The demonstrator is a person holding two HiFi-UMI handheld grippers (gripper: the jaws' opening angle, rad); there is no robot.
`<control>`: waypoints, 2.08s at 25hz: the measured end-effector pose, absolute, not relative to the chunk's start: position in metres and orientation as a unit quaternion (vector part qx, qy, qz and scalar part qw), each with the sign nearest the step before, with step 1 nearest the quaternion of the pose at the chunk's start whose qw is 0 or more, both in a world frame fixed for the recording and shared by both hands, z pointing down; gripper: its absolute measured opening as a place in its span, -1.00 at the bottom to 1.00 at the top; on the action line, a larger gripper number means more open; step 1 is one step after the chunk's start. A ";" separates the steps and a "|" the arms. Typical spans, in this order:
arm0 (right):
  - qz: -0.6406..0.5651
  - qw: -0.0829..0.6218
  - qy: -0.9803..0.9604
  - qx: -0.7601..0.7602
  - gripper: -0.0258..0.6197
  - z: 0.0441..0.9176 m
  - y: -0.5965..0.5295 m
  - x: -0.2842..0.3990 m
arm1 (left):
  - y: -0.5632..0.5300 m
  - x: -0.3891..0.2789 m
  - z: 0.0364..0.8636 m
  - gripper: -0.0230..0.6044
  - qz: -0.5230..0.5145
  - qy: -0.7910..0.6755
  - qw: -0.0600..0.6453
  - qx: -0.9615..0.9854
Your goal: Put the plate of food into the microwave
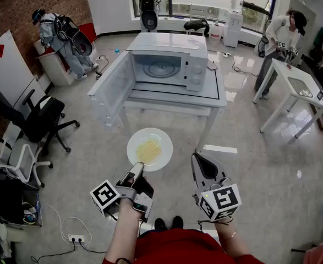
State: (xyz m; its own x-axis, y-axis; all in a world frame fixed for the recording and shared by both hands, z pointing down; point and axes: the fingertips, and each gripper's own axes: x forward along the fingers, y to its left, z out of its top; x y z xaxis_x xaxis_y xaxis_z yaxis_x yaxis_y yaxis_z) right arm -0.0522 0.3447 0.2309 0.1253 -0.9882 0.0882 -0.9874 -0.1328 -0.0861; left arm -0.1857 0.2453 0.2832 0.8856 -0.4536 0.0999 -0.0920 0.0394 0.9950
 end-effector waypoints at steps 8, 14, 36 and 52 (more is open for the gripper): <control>-0.063 0.002 0.660 -0.748 -0.88 0.233 0.346 -0.051 | 0.247 -0.184 0.281 -0.86 -0.134 -0.202 0.689 0.683; -0.065 0.001 0.663 -0.746 -0.88 0.237 0.348 -0.049 | 0.247 -0.183 0.282 -0.86 -0.137 -0.203 0.687 0.684; -0.063 0.024 0.684 -0.726 -0.87 0.234 0.328 -0.003 | 0.198 -0.115 0.272 -0.86 -0.143 -0.211 0.668 0.700; -0.072 0.007 0.669 -0.740 -0.87 0.242 0.142 0.086 | 0.019 -0.005 0.298 -0.86 -0.101 -0.202 0.679 0.699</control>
State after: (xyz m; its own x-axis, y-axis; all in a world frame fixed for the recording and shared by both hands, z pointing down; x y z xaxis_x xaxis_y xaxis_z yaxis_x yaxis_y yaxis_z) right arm 0.0856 0.1420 0.2419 0.0941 -0.9908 0.0968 -0.9889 -0.1042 -0.1058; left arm -0.0051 0.0186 0.2981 0.8980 -0.4194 0.1331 -0.1453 0.0027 0.9894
